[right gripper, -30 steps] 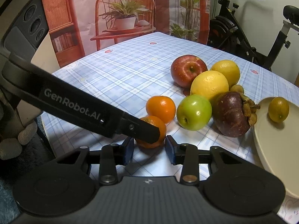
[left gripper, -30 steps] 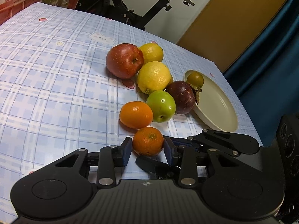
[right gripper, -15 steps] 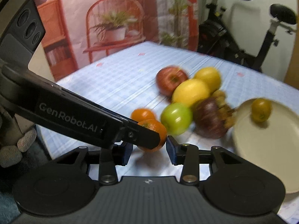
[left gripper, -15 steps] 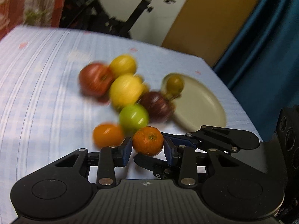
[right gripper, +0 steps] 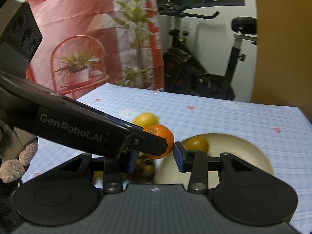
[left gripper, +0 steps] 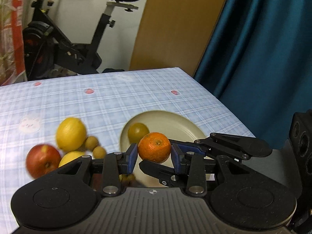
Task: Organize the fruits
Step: 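Carry the tangerine in the left gripper over the plate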
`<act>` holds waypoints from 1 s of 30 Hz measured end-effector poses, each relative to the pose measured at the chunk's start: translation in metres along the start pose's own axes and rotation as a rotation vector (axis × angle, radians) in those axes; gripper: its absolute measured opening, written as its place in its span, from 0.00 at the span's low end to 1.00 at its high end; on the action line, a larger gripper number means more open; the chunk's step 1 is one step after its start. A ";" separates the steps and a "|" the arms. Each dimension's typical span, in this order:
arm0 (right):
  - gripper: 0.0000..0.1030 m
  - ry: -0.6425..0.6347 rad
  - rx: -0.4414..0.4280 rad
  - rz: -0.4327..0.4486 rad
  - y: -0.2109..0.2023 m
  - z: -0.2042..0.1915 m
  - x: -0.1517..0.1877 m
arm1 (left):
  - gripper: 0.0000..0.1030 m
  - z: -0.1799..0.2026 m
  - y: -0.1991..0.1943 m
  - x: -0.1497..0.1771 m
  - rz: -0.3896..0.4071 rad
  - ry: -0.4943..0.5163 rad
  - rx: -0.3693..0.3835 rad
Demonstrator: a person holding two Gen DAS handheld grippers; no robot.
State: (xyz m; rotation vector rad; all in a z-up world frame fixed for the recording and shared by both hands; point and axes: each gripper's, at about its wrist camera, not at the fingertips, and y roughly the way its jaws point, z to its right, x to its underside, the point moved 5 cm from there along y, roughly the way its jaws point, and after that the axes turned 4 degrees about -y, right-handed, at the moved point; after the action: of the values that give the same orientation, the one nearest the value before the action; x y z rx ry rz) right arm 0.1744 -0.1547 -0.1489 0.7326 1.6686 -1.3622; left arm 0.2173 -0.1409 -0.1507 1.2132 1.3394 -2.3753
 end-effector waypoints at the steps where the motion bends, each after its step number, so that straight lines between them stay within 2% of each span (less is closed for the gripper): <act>1: 0.40 0.009 0.007 -0.004 0.003 0.005 0.001 | 0.38 0.000 0.004 -0.001 -0.009 0.006 -0.001; 13: 0.40 0.127 -0.016 -0.079 0.047 0.044 0.025 | 0.38 -0.010 0.072 -0.005 -0.132 0.015 -0.065; 30: 0.40 0.120 -0.007 -0.112 0.067 0.046 0.026 | 0.38 -0.020 0.092 -0.005 -0.134 -0.002 -0.131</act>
State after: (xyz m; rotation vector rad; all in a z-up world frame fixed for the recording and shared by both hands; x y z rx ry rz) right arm 0.2294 -0.1847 -0.2060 0.7393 1.8312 -1.4131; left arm 0.2766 -0.1803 -0.2121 1.1179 1.5941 -2.3310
